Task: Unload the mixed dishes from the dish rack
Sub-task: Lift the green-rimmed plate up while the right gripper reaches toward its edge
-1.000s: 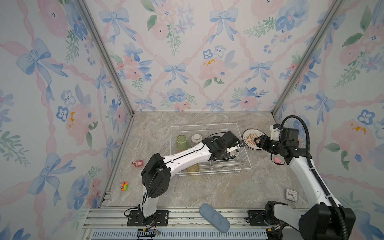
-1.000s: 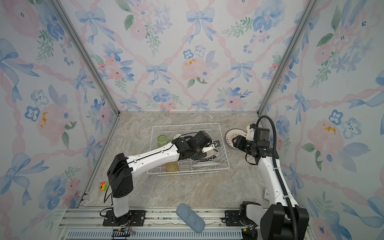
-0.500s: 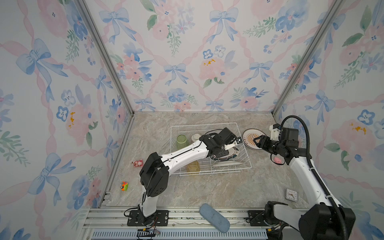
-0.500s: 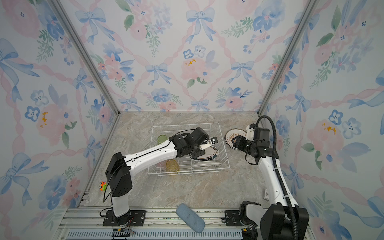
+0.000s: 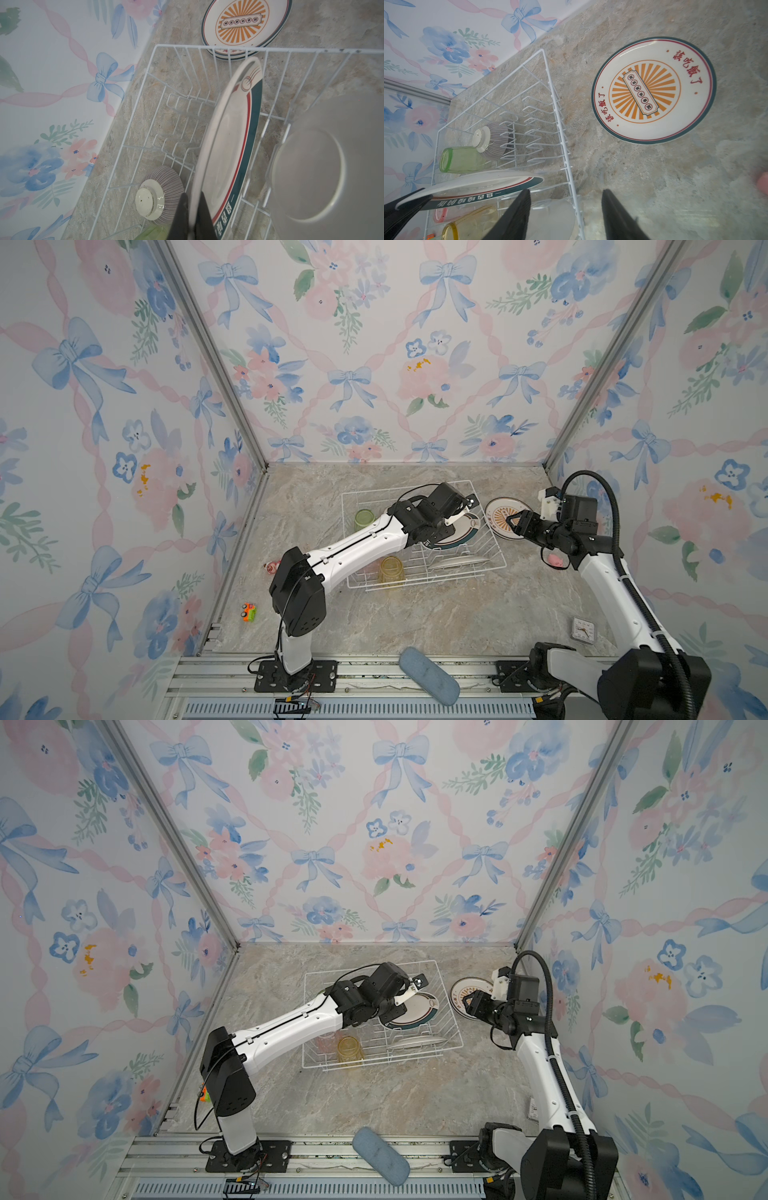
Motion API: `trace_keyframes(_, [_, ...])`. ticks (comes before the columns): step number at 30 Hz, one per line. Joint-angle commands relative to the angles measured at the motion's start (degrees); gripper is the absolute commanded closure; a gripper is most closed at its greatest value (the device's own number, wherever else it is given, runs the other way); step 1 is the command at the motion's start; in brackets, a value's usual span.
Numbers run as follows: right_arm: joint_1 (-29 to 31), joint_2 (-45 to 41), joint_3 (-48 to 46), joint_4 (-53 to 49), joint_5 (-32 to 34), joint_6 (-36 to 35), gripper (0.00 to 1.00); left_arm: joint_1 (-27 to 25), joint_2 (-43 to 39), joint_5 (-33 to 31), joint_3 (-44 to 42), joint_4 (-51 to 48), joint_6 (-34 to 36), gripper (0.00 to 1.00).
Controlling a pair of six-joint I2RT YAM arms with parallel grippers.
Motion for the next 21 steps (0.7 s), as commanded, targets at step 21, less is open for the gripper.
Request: trace_keyframes(21, [1.77,-3.28,-5.43,17.10,-24.07,4.21,0.43,13.20,-14.59,25.68,-6.65,12.89,-14.59,1.00])
